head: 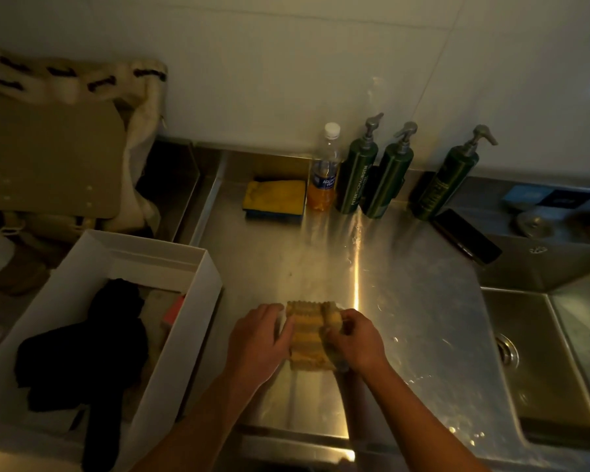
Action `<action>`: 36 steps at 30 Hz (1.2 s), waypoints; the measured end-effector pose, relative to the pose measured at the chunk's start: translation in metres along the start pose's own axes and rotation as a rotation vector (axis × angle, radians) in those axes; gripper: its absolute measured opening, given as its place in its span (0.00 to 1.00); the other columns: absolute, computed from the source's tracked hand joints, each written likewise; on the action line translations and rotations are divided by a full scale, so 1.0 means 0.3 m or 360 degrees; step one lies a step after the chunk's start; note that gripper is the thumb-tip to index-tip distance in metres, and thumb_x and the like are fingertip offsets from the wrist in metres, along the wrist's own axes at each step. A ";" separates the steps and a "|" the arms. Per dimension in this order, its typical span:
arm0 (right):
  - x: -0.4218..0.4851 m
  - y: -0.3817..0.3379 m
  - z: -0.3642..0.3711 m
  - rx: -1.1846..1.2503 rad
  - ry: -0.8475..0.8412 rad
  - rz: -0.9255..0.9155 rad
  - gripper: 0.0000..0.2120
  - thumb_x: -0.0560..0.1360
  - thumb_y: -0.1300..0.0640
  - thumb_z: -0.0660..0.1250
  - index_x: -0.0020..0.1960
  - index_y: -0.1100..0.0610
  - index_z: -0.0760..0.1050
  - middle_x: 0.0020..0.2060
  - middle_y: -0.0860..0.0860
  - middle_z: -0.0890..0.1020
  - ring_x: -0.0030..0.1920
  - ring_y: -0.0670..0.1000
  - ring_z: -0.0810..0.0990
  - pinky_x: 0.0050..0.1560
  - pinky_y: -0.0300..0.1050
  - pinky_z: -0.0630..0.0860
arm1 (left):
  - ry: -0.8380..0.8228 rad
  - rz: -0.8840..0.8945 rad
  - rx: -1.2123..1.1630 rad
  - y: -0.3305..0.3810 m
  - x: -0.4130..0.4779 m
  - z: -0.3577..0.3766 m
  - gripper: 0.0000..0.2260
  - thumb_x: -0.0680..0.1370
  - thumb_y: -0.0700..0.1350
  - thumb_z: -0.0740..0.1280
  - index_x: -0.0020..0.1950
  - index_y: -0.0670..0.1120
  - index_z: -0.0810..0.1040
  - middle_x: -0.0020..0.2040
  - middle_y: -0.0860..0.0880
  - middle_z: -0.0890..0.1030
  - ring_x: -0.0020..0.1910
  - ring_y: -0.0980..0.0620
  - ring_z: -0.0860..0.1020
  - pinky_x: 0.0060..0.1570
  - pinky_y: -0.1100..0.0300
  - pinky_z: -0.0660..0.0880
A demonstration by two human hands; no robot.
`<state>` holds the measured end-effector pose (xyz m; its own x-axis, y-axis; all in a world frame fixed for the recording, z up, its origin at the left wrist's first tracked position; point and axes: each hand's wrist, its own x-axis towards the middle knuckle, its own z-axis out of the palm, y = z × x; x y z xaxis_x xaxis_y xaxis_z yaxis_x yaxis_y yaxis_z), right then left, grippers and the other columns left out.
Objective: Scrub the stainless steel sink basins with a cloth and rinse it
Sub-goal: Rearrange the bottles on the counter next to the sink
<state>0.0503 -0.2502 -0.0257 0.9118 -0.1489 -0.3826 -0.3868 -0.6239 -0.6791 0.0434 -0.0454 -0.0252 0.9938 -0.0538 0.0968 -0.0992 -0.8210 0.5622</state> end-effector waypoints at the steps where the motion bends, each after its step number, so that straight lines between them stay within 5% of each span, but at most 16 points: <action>1: 0.005 0.000 0.000 0.0000 -0.0011 -0.0069 0.08 0.73 0.50 0.72 0.49 0.47 0.75 0.39 0.42 0.80 0.39 0.44 0.78 0.36 0.33 0.71 | -0.0007 0.0002 0.0000 0.000 0.015 -0.007 0.22 0.79 0.61 0.55 0.60 0.49 0.79 0.50 0.53 0.81 0.46 0.53 0.78 0.46 0.59 0.73; 5: 0.060 0.018 -0.027 0.0014 -0.0008 -0.0212 0.07 0.73 0.56 0.70 0.49 0.46 0.79 0.42 0.40 0.82 0.43 0.42 0.81 0.44 0.39 0.77 | -0.0030 0.0013 0.0006 0.008 0.091 -0.036 0.24 0.79 0.62 0.53 0.62 0.49 0.79 0.54 0.52 0.82 0.49 0.52 0.79 0.50 0.57 0.74; 10: 0.175 -0.002 -0.096 0.0171 0.0168 -0.0209 0.08 0.74 0.59 0.70 0.48 0.46 0.80 0.40 0.40 0.82 0.43 0.39 0.80 0.42 0.34 0.73 | -0.0060 0.0108 0.0008 0.026 0.203 -0.042 0.23 0.79 0.62 0.55 0.62 0.49 0.79 0.54 0.51 0.82 0.49 0.52 0.79 0.49 0.58 0.73; 20: 0.524 -0.109 -0.225 0.0282 0.0417 -0.0168 0.07 0.76 0.58 0.69 0.50 0.48 0.78 0.43 0.43 0.80 0.44 0.43 0.78 0.44 0.38 0.73 | -0.0196 0.0248 0.0155 0.068 0.516 -0.028 0.30 0.78 0.64 0.49 0.65 0.48 0.78 0.58 0.49 0.81 0.54 0.49 0.79 0.54 0.52 0.75; 26: 0.667 -0.120 -0.261 0.0376 0.0543 -0.0097 0.06 0.77 0.59 0.68 0.53 0.52 0.77 0.44 0.45 0.79 0.45 0.46 0.79 0.41 0.31 0.70 | -0.0182 0.0334 0.0245 0.061 0.668 0.010 0.24 0.79 0.61 0.54 0.61 0.48 0.79 0.53 0.50 0.81 0.50 0.48 0.79 0.50 0.52 0.74; 30: 0.680 -0.079 -0.263 0.0367 0.0533 -0.0105 0.10 0.78 0.56 0.68 0.59 0.52 0.78 0.48 0.43 0.80 0.49 0.44 0.80 0.51 0.41 0.77 | -0.0253 0.0301 0.0233 0.073 0.706 0.027 0.26 0.79 0.63 0.51 0.63 0.50 0.78 0.55 0.51 0.81 0.52 0.51 0.77 0.52 0.52 0.74; 36: 0.593 -0.016 -0.219 0.0128 0.0630 -0.0098 0.11 0.78 0.55 0.67 0.60 0.51 0.79 0.51 0.46 0.80 0.47 0.43 0.78 0.47 0.38 0.72 | -0.0407 0.0284 0.0285 0.072 0.664 0.068 0.23 0.80 0.61 0.54 0.66 0.51 0.76 0.57 0.51 0.80 0.53 0.52 0.77 0.55 0.51 0.74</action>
<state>0.2234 -0.3241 -0.0493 0.9102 -0.4065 -0.0796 -0.3249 -0.5815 -0.7459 0.2401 -0.0854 -0.0106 0.9440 -0.3274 -0.0409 -0.2848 -0.8711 0.4000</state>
